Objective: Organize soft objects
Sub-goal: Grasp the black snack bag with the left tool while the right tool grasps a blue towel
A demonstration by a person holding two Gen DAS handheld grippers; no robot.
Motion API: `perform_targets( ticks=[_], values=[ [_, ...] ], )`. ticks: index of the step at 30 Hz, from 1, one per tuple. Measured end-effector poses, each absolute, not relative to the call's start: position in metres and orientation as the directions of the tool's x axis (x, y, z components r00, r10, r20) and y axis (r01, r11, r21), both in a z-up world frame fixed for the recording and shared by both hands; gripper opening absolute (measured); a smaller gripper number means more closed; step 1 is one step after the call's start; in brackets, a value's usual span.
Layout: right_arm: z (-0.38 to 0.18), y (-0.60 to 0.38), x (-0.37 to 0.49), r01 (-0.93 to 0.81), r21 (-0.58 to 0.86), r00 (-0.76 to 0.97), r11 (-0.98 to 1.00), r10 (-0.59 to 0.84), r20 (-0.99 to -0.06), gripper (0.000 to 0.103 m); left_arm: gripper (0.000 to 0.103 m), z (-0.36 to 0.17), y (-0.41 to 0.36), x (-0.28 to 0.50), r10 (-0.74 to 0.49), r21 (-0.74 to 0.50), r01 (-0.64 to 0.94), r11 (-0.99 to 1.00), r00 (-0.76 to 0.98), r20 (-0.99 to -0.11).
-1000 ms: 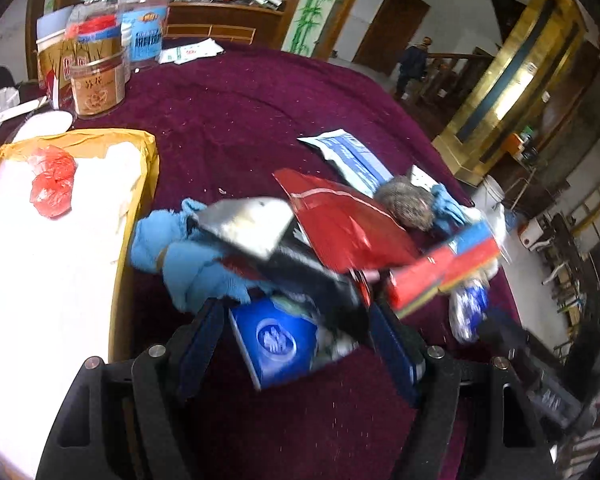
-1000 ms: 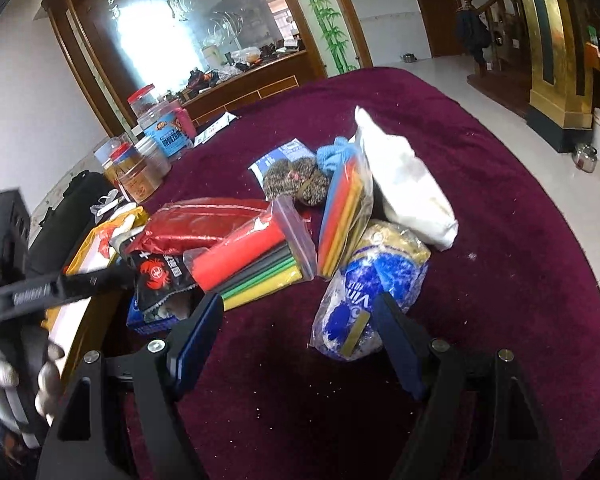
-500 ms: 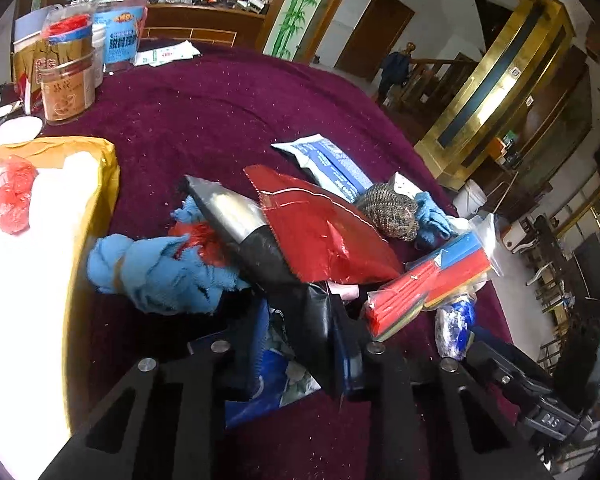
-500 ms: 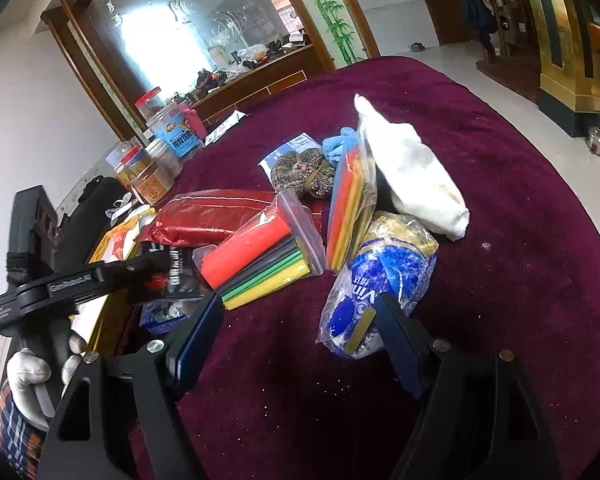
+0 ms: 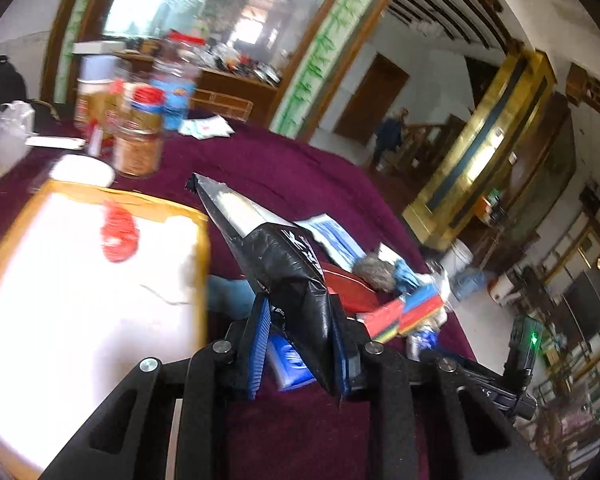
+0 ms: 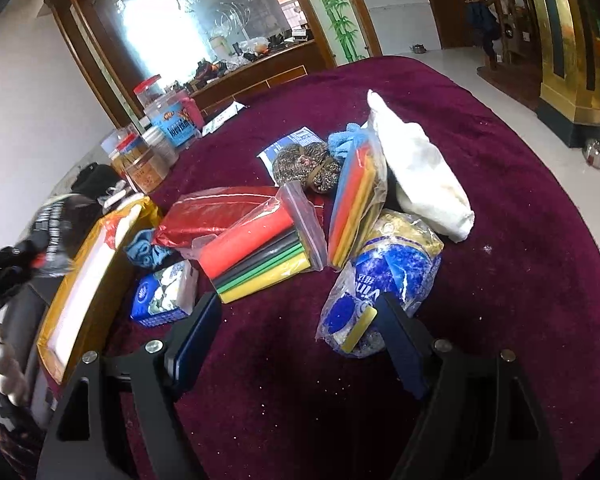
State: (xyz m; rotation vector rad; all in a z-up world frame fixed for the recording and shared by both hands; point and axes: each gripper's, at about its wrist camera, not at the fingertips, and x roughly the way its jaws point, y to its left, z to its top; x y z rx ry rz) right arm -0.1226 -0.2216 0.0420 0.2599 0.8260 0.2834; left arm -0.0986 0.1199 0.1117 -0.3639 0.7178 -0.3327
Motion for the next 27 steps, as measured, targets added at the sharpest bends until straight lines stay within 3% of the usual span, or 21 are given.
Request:
perform_targets(
  ticks=[14,17,21,24,27],
  values=[
    [0.071,-0.09,-0.101,-0.408,0.415,0.436,0.813,0.573,-0.694,0.078,0.029,0.097,0.207,-0.139,-0.306,-0.454,0.027,0.891,0.774,-0.555],
    [0.078,-0.047,-0.089,-0.467,0.289,0.461,0.836,0.509,-0.727,0.078,0.029,0.093,0.215,-0.143,-0.301,-0.46,0.015,0.888,0.775,-0.556],
    [0.075,0.015,-0.081,-0.58,-0.012,0.536,0.815,0.37,-0.759,0.078,0.029,0.088,0.232,-0.148,-0.29,-0.468,-0.007,0.884,0.777,-0.559],
    [0.062,0.041,-0.074,-0.625,-0.156,0.559,0.764,0.299,-0.773,0.065,0.029,0.085,0.246,-0.15,-0.279,-0.473,-0.028,0.88,0.777,-0.564],
    [0.044,0.054,-0.057,-0.645,-0.216,0.543,0.733,0.241,-0.804,0.044,0.029,0.082,0.26,-0.151,-0.266,-0.476,-0.048,0.878,0.777,-0.57]
  ],
)
